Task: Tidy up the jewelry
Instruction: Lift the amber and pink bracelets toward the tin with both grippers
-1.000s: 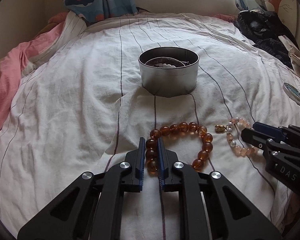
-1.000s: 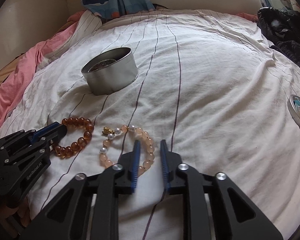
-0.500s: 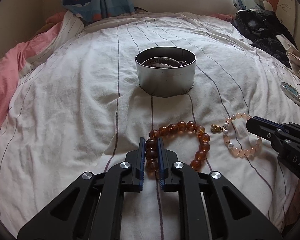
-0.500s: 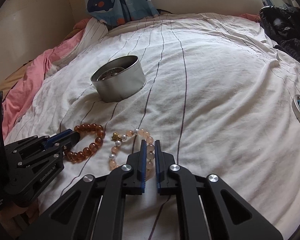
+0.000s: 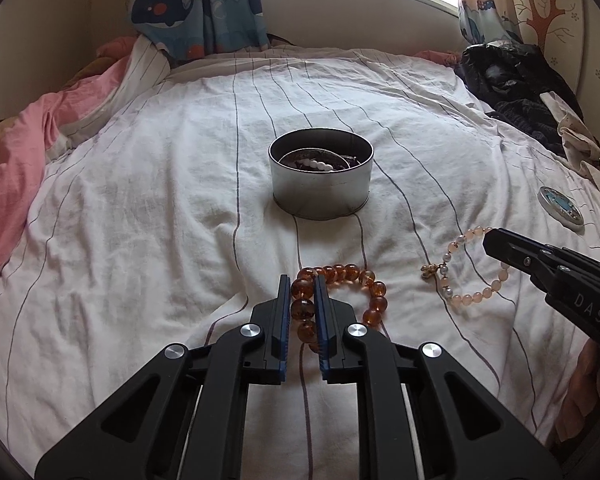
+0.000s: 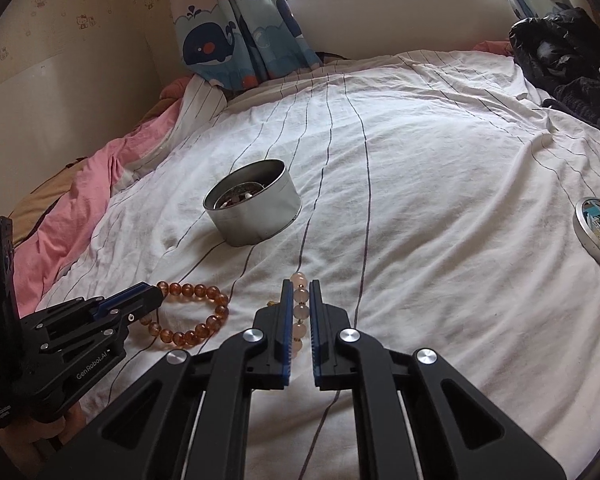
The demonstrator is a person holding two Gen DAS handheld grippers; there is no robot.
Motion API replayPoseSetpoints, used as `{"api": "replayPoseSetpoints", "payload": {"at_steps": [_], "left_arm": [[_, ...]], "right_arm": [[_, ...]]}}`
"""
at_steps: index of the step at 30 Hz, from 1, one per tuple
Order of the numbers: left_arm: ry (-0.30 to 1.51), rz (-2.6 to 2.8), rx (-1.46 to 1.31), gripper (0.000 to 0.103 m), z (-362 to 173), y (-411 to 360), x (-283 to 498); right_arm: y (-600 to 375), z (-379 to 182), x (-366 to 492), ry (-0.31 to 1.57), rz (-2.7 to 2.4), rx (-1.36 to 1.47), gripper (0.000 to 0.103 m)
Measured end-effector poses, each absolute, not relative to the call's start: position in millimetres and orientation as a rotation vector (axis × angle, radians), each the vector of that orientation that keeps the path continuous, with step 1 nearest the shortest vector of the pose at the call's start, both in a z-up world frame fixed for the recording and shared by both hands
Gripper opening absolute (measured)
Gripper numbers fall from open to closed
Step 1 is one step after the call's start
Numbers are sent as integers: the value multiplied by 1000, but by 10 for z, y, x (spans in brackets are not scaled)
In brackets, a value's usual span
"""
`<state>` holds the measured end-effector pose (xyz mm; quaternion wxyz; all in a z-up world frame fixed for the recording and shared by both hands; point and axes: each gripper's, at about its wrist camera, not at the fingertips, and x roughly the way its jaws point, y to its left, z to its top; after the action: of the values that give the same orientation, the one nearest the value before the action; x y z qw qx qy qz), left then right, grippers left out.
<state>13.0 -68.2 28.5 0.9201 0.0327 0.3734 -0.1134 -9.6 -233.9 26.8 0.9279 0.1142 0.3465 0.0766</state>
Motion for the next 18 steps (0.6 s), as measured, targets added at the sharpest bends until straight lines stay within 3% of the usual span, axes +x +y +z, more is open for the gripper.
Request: {"api": "replayPoseSetpoints", "payload": {"at_steps": [18], "left_arm": [[690, -265, 77, 11, 767, -790, 193]], "right_arm": [[-2299, 506, -66, 639, 263, 274, 8]]}}
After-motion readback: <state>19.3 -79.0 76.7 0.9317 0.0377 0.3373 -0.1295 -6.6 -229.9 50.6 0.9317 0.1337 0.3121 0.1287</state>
